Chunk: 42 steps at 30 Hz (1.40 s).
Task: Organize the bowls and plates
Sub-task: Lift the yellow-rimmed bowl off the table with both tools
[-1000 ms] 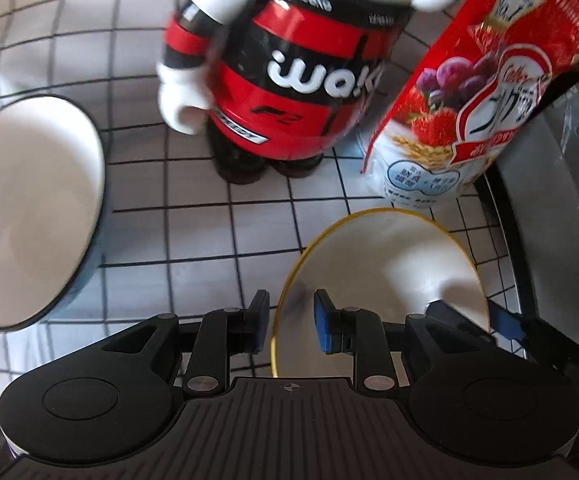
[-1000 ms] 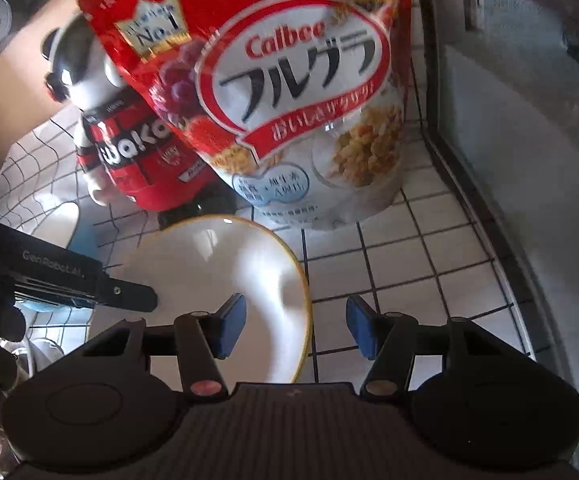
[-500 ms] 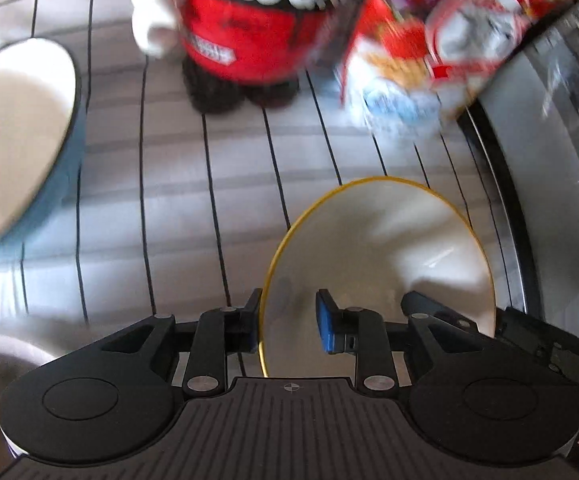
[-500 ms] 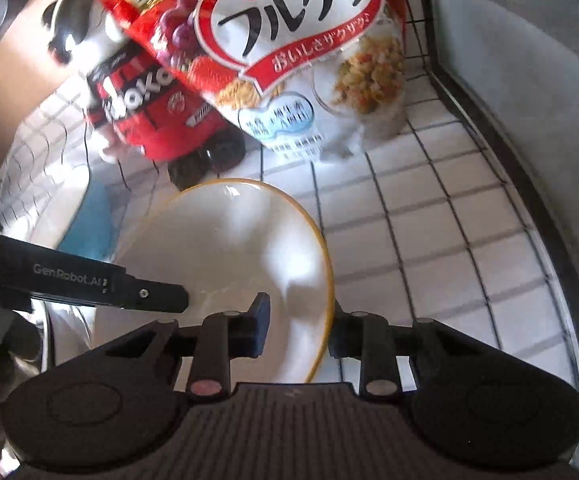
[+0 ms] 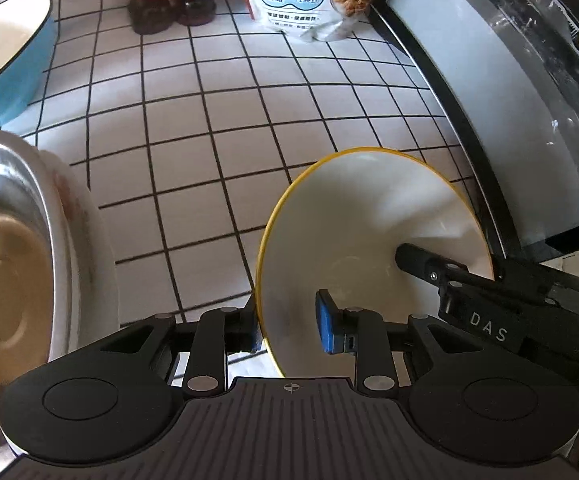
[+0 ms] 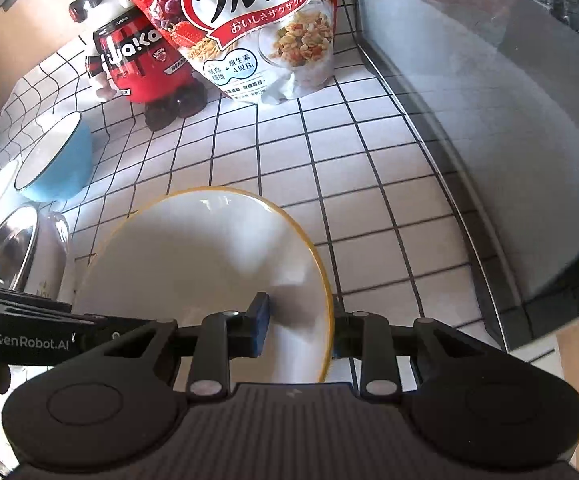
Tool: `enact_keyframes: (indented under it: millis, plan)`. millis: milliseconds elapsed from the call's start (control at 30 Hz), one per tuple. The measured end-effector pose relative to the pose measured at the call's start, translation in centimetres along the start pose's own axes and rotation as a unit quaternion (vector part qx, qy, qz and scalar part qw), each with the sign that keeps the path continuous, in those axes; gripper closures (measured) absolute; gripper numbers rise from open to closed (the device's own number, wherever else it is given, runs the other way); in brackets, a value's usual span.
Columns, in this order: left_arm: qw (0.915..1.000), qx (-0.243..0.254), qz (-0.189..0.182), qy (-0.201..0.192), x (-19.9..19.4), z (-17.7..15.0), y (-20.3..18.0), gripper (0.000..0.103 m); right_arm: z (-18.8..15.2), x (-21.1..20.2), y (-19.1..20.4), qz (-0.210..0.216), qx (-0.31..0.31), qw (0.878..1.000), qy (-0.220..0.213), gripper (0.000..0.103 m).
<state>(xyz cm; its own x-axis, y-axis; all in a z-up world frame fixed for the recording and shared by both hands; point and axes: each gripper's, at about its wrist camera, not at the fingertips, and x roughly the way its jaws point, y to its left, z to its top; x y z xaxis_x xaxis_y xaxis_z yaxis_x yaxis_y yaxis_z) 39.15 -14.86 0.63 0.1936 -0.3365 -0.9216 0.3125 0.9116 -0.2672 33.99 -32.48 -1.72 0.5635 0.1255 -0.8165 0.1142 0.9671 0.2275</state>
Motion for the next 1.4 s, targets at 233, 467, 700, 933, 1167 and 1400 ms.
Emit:
enact_keyframes:
  millis: [233,467,700,933,1167,1400]
  plan:
    - [0.9998,-0.016,-0.008,0.004,0.2,-0.6,0.6,0.081,-0.3,-0.2,0.2,-0.005,-0.001,1.0,-0.007,0.074]
    - [0.9994,-0.029,-0.019,0.002,0.6,-0.8,0.9,0.08,-0.3,-0.2,0.3,-0.006,-0.002,1.0,-0.007,0.074]
    - [0.999,-0.024,-0.037,0.0,1.2,-1.4,0.6,0.078,-0.2,0.0,0.0,0.005,-0.003,1.0,-0.007,0.073]
    - [0.9983,-0.02,-0.052,-0.018,1.4,-1.7,-0.1,0.066,-0.1,0.1,-0.1,0.002,-0.002,1.0,-0.009,0.073]
    - [0.9982,-0.016,-0.055,-0.019,1.4,-2.0,-0.2,0.066,-0.2,0.0,-0.1,-0.005,-0.001,1.0,-0.008,0.073]
    - [0.999,0.004,-0.044,-0.006,1.4,-2.1,-0.6,0.067,-0.3,-0.1,-0.2,-0.007,-0.003,1.0,-0.008,0.073]
